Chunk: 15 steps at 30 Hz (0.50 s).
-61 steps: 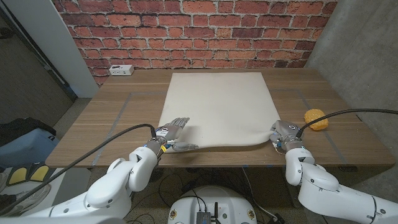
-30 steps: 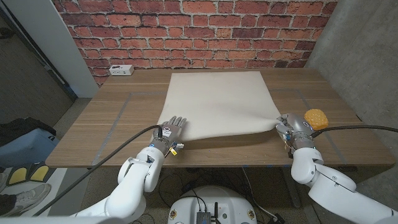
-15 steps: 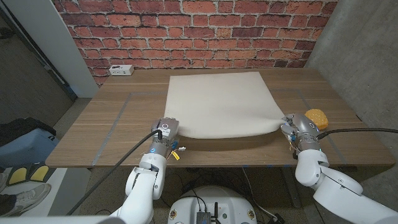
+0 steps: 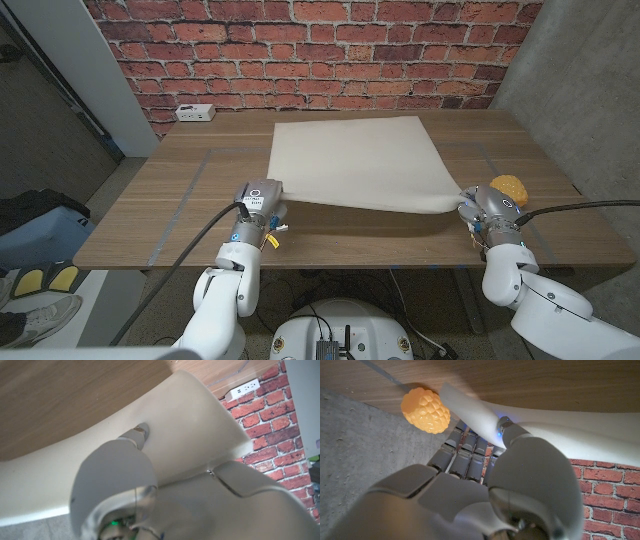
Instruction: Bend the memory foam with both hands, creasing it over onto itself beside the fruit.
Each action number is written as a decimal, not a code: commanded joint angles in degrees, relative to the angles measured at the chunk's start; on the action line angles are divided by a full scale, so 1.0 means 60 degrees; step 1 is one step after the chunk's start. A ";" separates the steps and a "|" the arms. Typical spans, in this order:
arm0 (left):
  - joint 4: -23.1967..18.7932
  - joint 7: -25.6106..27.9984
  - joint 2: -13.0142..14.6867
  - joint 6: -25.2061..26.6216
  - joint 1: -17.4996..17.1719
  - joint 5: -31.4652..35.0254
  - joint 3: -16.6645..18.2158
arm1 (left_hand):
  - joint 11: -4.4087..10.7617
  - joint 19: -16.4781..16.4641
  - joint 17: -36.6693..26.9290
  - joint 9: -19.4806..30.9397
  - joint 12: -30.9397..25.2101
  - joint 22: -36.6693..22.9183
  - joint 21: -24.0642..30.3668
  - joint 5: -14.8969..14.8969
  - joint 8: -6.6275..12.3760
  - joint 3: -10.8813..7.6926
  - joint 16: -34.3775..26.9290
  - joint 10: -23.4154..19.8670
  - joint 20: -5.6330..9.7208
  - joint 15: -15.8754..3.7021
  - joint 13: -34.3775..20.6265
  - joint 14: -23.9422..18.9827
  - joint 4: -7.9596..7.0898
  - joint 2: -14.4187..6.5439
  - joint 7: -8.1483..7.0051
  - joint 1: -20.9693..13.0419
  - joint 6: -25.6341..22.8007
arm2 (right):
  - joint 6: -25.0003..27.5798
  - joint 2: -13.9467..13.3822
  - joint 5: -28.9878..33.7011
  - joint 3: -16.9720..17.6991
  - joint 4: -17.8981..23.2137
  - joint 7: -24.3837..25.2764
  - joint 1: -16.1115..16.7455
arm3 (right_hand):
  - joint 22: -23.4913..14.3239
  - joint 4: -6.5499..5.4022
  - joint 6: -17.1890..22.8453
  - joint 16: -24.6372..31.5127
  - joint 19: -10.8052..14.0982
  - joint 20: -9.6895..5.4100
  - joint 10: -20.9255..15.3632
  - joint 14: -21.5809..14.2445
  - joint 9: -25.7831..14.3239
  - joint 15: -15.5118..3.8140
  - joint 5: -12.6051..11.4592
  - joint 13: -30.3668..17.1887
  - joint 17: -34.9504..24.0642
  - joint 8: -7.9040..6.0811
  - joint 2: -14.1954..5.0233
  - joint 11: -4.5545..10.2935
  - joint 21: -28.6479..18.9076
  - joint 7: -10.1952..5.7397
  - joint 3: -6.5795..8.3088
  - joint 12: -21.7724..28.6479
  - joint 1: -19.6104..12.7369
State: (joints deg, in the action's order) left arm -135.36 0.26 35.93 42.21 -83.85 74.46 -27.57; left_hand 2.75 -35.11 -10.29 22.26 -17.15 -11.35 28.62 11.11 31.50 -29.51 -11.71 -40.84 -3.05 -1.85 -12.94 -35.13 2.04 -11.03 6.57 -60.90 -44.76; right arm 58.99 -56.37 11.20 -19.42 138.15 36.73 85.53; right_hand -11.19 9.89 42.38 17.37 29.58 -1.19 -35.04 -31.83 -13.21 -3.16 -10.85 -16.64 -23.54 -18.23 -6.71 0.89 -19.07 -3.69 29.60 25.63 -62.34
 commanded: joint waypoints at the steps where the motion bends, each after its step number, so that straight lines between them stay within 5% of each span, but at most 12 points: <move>1: -0.0189 0.1793 -0.0425 0.0015 -0.0214 -0.2773 0.0418 | -0.0020 -0.0179 -0.0031 0.1365 -0.0014 -0.0054 0.0145 -0.0067 0.1262 -0.0357 -0.0039 -0.0239 0.0029 0.0056 -0.0101 -0.0195 -0.0150 -0.0049 0.0714 0.0027 -0.0510 | 0.1901 -0.0836 0.0492 -0.1148 0.0688 -0.0448 -0.0555 | 0.0015 0.0070 -0.1232 -0.0430 -0.0181 0.0027 0.1040 0.0635 0.0190 -0.0954 0.0019 0.0201 0.0173 0.0744 0.0384 0.0204 -0.0035 -0.0263 0.0127 -0.0651 -0.0308; 6: -0.0304 0.2190 -0.0290 0.0001 -0.0247 -0.3415 0.0482 | -0.0056 -0.0210 -0.0036 0.1653 0.0003 -0.0062 0.0213 -0.0093 0.1493 -0.0480 -0.0027 -0.0276 0.0047 0.0073 -0.0166 -0.0240 -0.0160 -0.0049 0.0797 0.0067 -0.0544 | 0.3224 -0.1327 0.0780 -0.2606 0.0960 -0.0848 -0.1704 | 0.0040 0.0043 -0.2946 -0.0883 -0.0589 0.0093 0.2399 0.1562 0.0306 -0.0973 0.0039 0.0423 0.0364 0.1373 0.0747 0.0445 0.0109 -0.0620 0.0273 -0.1570 -0.0600; 11: -0.0682 0.1828 0.0275 -0.0203 -0.0287 -0.4350 0.0765 | -0.0073 -0.0209 -0.0041 0.1810 0.0035 -0.0068 0.0244 -0.0103 0.1613 -0.0542 -0.0006 -0.0239 0.0089 0.0069 -0.0201 -0.0217 -0.0171 -0.0048 0.0807 0.0096 -0.0546 | 0.3499 -0.1516 0.1285 -0.3486 0.0921 -0.1104 -0.2313 | 0.0063 0.0009 -0.4487 -0.1164 -0.0955 0.0285 0.3528 0.2642 0.0341 -0.0915 0.0044 0.0538 0.0577 0.1443 0.1274 0.0643 0.0288 -0.0843 0.0189 -0.2239 -0.0590; 15: -0.0995 0.1519 0.0551 -0.0544 -0.0485 -0.5701 0.1336 | -0.0037 -0.0182 -0.0043 0.1956 0.0048 -0.0071 0.0264 -0.0108 0.1722 -0.0602 0.0004 -0.0248 0.0115 0.0075 -0.0232 -0.0219 -0.0172 -0.0041 0.0810 0.0118 -0.0540 | 0.3499 -0.1561 0.2517 -0.4057 0.0763 -0.2063 -0.2607 | 0.0070 -0.0247 -0.5092 -0.1165 -0.1189 0.0340 0.4107 0.3243 0.0351 -0.0762 0.0004 0.0587 0.0697 0.1374 0.1597 0.0753 0.0423 -0.0879 -0.0233 -0.2440 -0.0004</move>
State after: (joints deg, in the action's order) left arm -137.62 10.13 35.53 41.90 -85.22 55.77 -24.44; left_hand 2.33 -36.13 -10.28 25.78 -16.94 -11.62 29.89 10.44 31.62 -31.54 -11.71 -42.25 -2.65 -1.44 -14.00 -36.15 2.19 -11.25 7.25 -60.36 -44.08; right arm 74.97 -63.15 16.44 -33.72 142.65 31.92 76.31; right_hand -10.65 8.89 13.27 10.58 22.99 0.74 -11.68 -14.12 -10.96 -2.29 -10.59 -13.09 -19.58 -9.70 2.04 5.34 -16.95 -8.82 29.39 11.32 -63.71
